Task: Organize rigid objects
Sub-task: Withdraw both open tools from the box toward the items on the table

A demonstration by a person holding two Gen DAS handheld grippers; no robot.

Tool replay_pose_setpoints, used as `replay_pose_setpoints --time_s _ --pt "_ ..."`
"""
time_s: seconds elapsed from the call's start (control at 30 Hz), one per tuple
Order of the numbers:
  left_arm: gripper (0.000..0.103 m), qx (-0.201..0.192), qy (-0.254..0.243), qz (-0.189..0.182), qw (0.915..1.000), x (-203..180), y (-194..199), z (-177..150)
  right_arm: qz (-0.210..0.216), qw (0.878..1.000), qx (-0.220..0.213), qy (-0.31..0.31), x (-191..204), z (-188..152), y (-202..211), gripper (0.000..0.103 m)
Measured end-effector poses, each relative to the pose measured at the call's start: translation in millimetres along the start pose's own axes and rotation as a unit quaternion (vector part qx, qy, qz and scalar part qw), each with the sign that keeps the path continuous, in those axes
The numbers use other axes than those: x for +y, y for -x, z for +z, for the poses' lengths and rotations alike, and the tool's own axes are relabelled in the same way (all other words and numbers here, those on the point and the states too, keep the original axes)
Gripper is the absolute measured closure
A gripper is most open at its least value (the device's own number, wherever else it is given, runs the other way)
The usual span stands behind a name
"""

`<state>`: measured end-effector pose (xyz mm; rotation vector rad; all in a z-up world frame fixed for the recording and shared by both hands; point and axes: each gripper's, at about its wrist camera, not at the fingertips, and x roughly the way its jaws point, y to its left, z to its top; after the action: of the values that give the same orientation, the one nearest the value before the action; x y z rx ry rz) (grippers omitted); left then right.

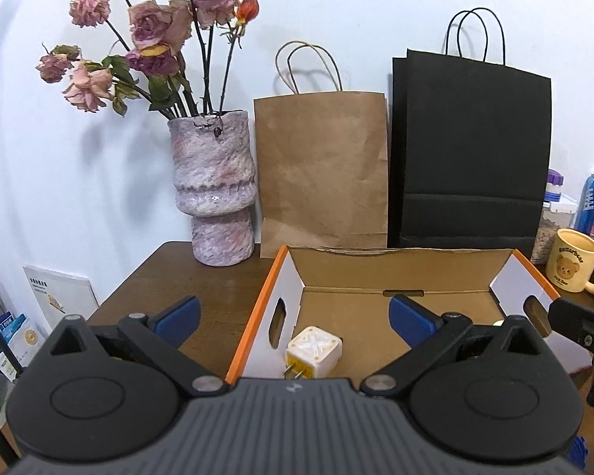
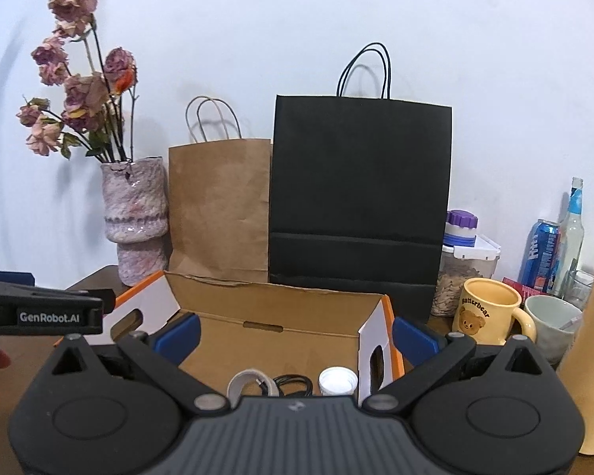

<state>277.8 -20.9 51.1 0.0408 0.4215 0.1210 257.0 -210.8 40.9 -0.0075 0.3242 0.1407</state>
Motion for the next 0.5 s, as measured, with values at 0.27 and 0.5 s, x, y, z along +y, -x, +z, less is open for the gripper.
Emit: replay_pose_setpoints --time_s 0.27,0.5 --pt "0.0 -0.002 0.007 -0.002 1.0 11 30 -9 0.005 1.0 -0.002 0.007 8 -8 31 0.0" --pt "0.0 0.004 0.003 -0.002 1.0 17 52 -21 0.006 1.0 0.002 0.011 15 -19 56 0.0"
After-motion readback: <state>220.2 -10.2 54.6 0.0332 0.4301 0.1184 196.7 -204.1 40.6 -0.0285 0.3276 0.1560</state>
